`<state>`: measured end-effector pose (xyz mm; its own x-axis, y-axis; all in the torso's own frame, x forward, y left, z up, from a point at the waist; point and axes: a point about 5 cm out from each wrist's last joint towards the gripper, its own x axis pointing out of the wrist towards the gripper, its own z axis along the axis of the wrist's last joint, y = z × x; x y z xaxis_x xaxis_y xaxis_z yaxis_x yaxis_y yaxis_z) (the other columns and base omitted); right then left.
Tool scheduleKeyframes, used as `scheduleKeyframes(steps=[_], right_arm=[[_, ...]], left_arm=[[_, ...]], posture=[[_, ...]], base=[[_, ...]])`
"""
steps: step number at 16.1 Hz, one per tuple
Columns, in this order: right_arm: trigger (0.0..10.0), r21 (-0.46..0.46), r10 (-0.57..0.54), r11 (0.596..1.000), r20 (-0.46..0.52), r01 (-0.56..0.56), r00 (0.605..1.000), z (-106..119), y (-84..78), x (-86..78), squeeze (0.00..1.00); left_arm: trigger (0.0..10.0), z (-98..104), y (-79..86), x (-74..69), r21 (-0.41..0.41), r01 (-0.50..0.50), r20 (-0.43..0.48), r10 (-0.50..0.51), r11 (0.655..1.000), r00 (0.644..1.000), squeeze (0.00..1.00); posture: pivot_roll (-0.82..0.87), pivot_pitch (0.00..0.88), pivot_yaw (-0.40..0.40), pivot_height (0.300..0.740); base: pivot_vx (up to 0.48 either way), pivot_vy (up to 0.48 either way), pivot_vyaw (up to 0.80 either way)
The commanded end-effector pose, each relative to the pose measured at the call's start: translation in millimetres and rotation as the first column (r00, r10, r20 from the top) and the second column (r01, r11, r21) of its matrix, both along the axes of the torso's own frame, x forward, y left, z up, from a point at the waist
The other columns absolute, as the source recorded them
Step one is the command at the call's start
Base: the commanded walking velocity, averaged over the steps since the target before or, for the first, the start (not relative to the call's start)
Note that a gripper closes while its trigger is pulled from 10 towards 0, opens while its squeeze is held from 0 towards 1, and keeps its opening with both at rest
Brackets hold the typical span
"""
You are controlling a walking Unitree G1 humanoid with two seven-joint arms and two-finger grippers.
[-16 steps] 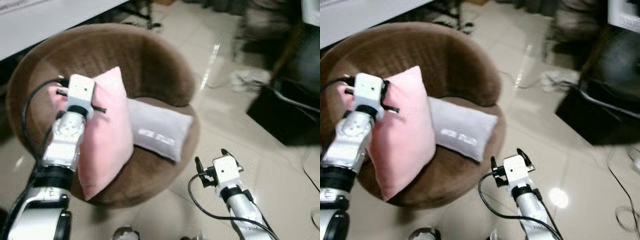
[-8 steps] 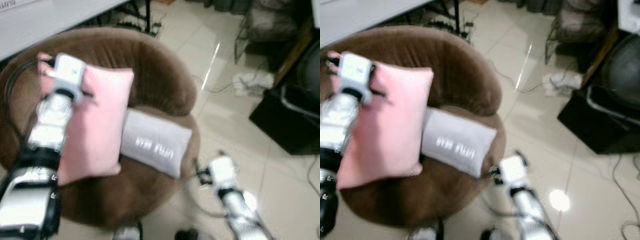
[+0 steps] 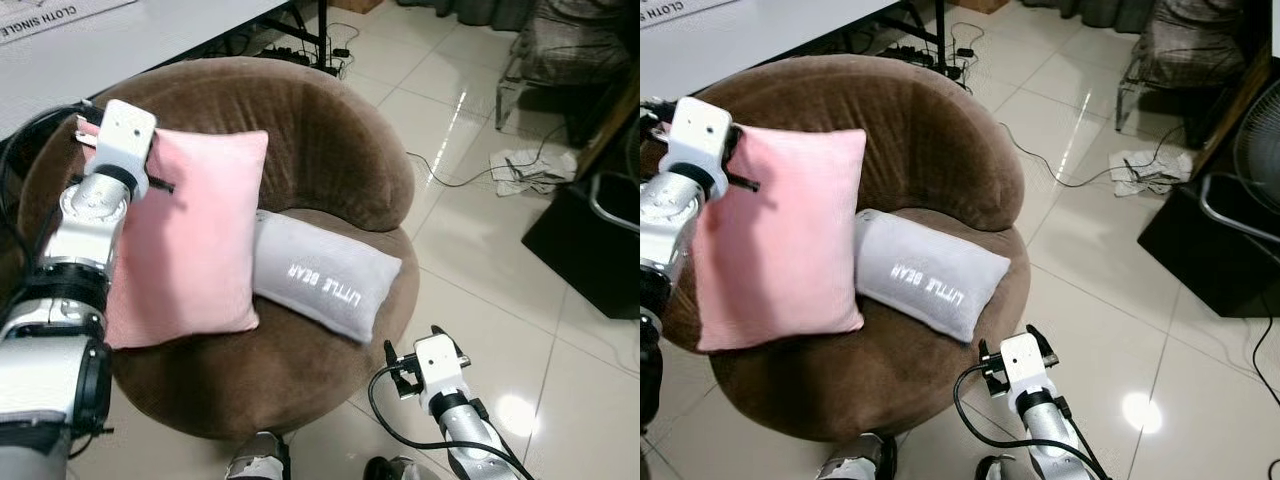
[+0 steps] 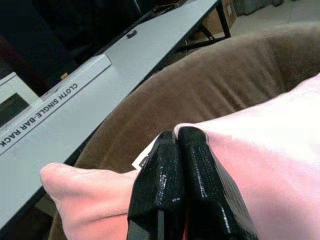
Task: Move the pillow to the sofa from floor
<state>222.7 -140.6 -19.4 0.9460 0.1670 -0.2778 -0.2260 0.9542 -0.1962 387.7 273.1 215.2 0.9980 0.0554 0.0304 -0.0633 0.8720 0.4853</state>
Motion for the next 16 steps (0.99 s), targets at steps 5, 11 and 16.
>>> scheduleKeyframes(steps=[5, 11, 16], right_arm=[[10.0, -0.011, -0.048, 0.999, -0.086, 0.047, 0.995, -22.5, -3.2, -15.3, 0.07], [10.0, -0.029, -0.061, 0.998, -0.172, 0.057, 0.983, -34.3, -0.6, -19.1, 0.09], [10.0, -0.055, -0.081, 0.996, -0.278, 0.068, 0.957, -46.3, 3.8, -28.3, 0.09]], left_arm=[[0.0, 53.8, 24.3, 2.2, 0.094, -0.046, 0.066, 0.039, 0.995, 0.997, 0.0], [0.0, 94.3, 16.5, 8.1, 0.136, -0.034, 0.137, 0.016, 0.99, 0.99, 0.0], [0.0, 86.4, -12.4, 21.9, 0.23, -0.015, 0.049, 0.004, 0.973, 0.999, 0.0]], posture=[[0.09, 0.123, 0.062, 0.74], [0.1, 0.114, 0.07, 0.74], [0.07, 0.113, 0.087, 0.74]], base=[[0.0, 0.0, 0.0], [0.0, 0.0, 0.0], [0.0, 0.0, 0.0]])
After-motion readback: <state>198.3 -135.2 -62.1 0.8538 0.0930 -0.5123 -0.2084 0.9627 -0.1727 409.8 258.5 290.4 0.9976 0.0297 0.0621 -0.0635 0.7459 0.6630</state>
